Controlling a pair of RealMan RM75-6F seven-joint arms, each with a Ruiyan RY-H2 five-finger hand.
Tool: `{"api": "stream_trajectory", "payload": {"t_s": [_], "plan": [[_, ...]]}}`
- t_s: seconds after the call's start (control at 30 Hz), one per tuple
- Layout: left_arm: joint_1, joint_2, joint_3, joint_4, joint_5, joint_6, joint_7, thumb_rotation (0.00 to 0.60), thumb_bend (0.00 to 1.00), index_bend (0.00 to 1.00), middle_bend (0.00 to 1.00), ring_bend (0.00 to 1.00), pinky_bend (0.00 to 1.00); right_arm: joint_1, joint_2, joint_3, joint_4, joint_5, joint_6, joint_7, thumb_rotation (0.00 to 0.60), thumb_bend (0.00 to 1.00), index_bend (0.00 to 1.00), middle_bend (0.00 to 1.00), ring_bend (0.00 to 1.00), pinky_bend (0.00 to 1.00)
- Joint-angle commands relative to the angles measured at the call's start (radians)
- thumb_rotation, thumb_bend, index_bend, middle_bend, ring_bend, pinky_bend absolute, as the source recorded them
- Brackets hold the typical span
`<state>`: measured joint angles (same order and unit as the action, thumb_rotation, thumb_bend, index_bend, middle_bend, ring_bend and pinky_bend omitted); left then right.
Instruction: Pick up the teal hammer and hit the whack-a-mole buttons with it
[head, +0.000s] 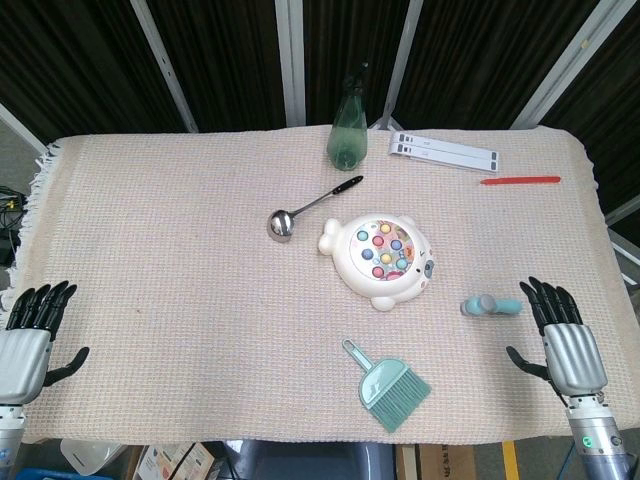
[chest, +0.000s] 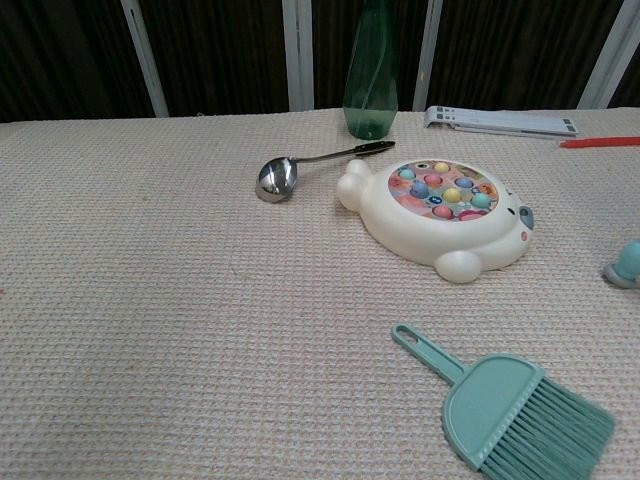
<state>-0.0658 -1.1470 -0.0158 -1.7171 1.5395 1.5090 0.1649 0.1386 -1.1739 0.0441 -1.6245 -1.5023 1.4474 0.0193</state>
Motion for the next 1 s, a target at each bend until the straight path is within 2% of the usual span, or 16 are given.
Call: {"api": "stream_trajectory", "payload": {"t_s": [0.03, 0.23, 0.43, 0.63, 0.83, 1.0], "plan": [[-0.003, 0.001, 0.0, -0.006, -0.001, -0.005, 0.007, 0.6, 0.26, 0.0, 0.02, 0.0, 0.0, 0.003, -0.002, 0.001, 0.002, 0.001, -0.006, 0.002, 0.6, 0.25, 0.0, 0.05, 0.0, 0.04], [-0.001, 0.004, 0.0, -0.02, 0.001, 0.0, 0.021, 0.6, 0.26, 0.0, 0.02, 0.0, 0.0, 0.007, 0.005, 0.004, 0.007, 0.004, -0.02, 0.026, 0.6, 0.25, 0.0, 0.05, 0.0, 0.04], [0.003, 0.007, 0.004, -0.029, 0.013, 0.011, 0.029, 0.6, 0.26, 0.0, 0.02, 0.0, 0.0, 0.039, 0.043, 0.019, 0.039, 0.027, -0.089, 0.131, 0.6, 0.25, 0.0, 0.06, 0.01, 0.05], [0.008, 0.014, 0.004, -0.036, 0.031, 0.03, 0.034, 0.6, 0.26, 0.0, 0.02, 0.0, 0.0, 0.112, 0.066, 0.027, 0.144, 0.05, -0.245, 0.261, 0.6, 0.26, 0.04, 0.12, 0.04, 0.08], [0.012, 0.021, 0.008, -0.049, 0.044, 0.04, 0.048, 0.6, 0.26, 0.0, 0.02, 0.0, 0.0, 0.185, 0.033, 0.011, 0.267, 0.041, -0.388, 0.346, 0.6, 0.25, 0.12, 0.15, 0.06, 0.09], [0.015, 0.025, 0.01, -0.063, 0.051, 0.044, 0.065, 0.6, 0.26, 0.0, 0.02, 0.0, 0.0, 0.221, -0.008, -0.002, 0.346, 0.027, -0.451, 0.389, 0.6, 0.25, 0.16, 0.16, 0.07, 0.1]]}}
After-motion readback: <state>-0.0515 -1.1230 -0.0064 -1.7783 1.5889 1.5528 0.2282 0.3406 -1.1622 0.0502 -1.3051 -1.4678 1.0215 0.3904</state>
